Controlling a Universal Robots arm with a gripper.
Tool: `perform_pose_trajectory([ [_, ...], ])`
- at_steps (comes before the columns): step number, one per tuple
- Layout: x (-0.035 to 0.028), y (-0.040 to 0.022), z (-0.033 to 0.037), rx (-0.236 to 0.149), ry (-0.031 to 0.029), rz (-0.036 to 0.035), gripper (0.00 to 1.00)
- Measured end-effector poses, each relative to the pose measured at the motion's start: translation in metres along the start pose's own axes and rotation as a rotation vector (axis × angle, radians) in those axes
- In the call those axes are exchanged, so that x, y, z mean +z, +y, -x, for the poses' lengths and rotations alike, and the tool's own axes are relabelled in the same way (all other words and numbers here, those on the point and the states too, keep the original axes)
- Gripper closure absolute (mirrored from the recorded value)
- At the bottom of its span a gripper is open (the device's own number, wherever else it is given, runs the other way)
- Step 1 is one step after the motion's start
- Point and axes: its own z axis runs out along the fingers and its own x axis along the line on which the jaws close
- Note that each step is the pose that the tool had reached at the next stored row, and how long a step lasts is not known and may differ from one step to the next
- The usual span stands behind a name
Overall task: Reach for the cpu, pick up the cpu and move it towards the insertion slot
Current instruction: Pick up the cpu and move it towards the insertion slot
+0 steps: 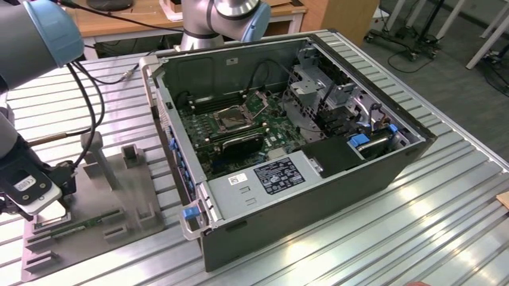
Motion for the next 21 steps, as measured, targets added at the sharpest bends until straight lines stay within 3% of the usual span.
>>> perform_pose_trajectory([
  [21, 0.0066, -0.0003, 0.0, 0.0, 0.0, 0.0, 0.41],
])
